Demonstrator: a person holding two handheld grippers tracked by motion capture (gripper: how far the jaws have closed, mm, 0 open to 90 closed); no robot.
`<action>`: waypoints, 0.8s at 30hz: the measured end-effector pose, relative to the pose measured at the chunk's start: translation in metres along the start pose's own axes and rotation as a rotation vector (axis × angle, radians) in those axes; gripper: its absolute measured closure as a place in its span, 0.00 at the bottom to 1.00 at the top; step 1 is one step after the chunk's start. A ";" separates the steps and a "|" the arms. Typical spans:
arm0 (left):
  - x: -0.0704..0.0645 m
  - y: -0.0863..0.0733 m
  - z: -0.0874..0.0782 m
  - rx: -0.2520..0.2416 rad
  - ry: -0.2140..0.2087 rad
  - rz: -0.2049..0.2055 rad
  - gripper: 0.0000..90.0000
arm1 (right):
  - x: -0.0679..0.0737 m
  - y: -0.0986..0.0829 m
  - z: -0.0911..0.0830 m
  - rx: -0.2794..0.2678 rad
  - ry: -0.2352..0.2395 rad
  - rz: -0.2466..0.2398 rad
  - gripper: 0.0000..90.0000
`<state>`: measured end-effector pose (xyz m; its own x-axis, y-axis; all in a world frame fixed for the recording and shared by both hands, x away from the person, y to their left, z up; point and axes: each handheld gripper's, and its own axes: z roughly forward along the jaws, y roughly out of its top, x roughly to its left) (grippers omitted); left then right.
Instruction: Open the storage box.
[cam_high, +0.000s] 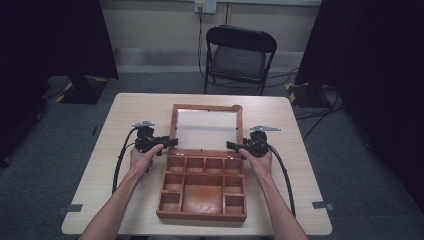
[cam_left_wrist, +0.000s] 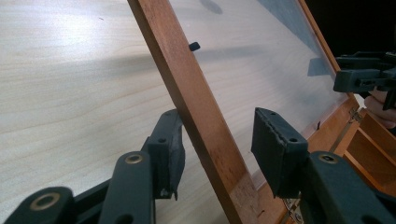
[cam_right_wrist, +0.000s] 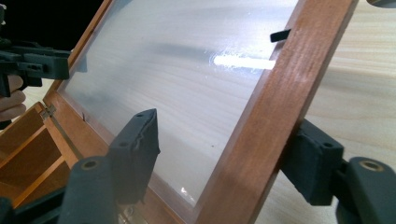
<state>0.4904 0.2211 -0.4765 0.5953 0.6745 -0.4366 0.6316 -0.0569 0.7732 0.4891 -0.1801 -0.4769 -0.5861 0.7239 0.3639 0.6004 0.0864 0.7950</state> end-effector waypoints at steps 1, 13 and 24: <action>0.000 0.000 0.000 0.002 0.000 0.000 0.59 | 0.000 0.000 0.000 0.001 0.000 0.003 0.35; -0.003 -0.003 0.009 0.046 0.026 0.010 0.44 | -0.004 -0.003 0.007 0.029 -0.009 0.035 0.27; 0.001 -0.008 0.017 0.077 0.027 -0.046 0.31 | -0.006 -0.006 0.010 0.067 -0.047 0.059 0.18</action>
<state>0.4940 0.2098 -0.4907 0.5516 0.6976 -0.4573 0.6948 -0.0809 0.7147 0.4946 -0.1785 -0.4885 -0.5235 0.7602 0.3847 0.6690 0.0873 0.7381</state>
